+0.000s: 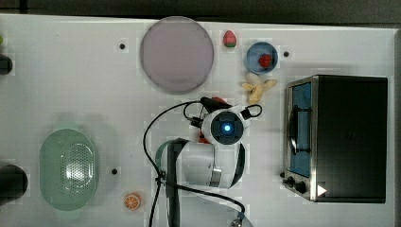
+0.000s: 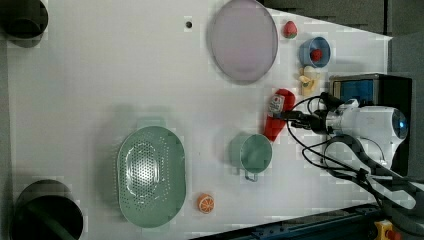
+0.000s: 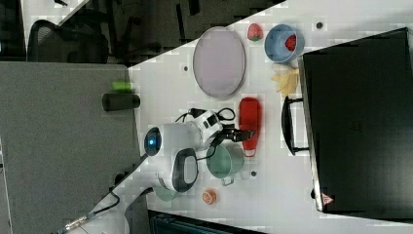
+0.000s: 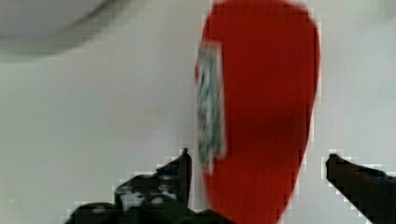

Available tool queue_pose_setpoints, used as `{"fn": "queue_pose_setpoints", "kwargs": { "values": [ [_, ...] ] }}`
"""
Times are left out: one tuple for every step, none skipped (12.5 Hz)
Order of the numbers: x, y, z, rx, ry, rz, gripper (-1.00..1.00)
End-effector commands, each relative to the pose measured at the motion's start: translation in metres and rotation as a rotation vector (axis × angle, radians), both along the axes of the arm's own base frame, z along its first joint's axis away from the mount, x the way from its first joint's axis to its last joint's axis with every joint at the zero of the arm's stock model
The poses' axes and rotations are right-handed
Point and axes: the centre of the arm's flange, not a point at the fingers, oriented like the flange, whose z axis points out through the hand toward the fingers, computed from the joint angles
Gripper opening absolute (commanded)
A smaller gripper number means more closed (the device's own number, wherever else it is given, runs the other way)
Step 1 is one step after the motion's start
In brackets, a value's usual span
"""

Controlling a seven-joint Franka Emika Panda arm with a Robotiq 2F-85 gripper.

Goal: Pick ketchup from plate and place it on table.

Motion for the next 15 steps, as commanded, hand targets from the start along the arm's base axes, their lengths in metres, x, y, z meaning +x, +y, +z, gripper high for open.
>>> {"fn": "queue_pose_setpoints", "kwargs": {
  "values": [
    [0.032, 0.004, 0.068, -0.004, -0.127, -0.024, 1.00],
    [0.036, 0.004, 0.089, 0.000, -0.132, -0.074, 1.00],
    [0.039, 0.005, 0.113, 0.005, -0.127, -0.123, 1.00],
    [0.042, 0.006, 0.138, 0.011, -0.119, -0.183, 1.00],
    [0.044, 0.007, 0.165, 0.017, -0.109, -0.260, 1.00],
    [0.045, 0.009, 0.192, 0.022, -0.091, -0.338, 1.00],
    [0.044, 0.010, 0.217, 0.024, -0.064, -0.410, 1.00],
    [0.044, 0.012, 0.243, 0.024, -0.039, -0.478, 1.00],
    [0.044, 0.015, 0.269, 0.024, -0.027, -0.523, 1.00],
    [0.046, 0.018, 0.294, 0.025, -0.027, -0.541, 1.00],
    [0.046, 0.019, 0.317, 0.026, -0.031, -0.549, 1.00],
    [0.043, 0.020, 0.334, 0.021, -0.011, -0.547, 1.00],
    [0.040, 0.018, 0.347, 0.016, 0.012, -0.551, 1.00],
    [0.039, 0.016, 0.361, 0.014, 0.014, -0.563, 1.00],
    [0.040, 0.014, 0.373, 0.005, 0.006, -0.585, 1.00]
  ]
}}
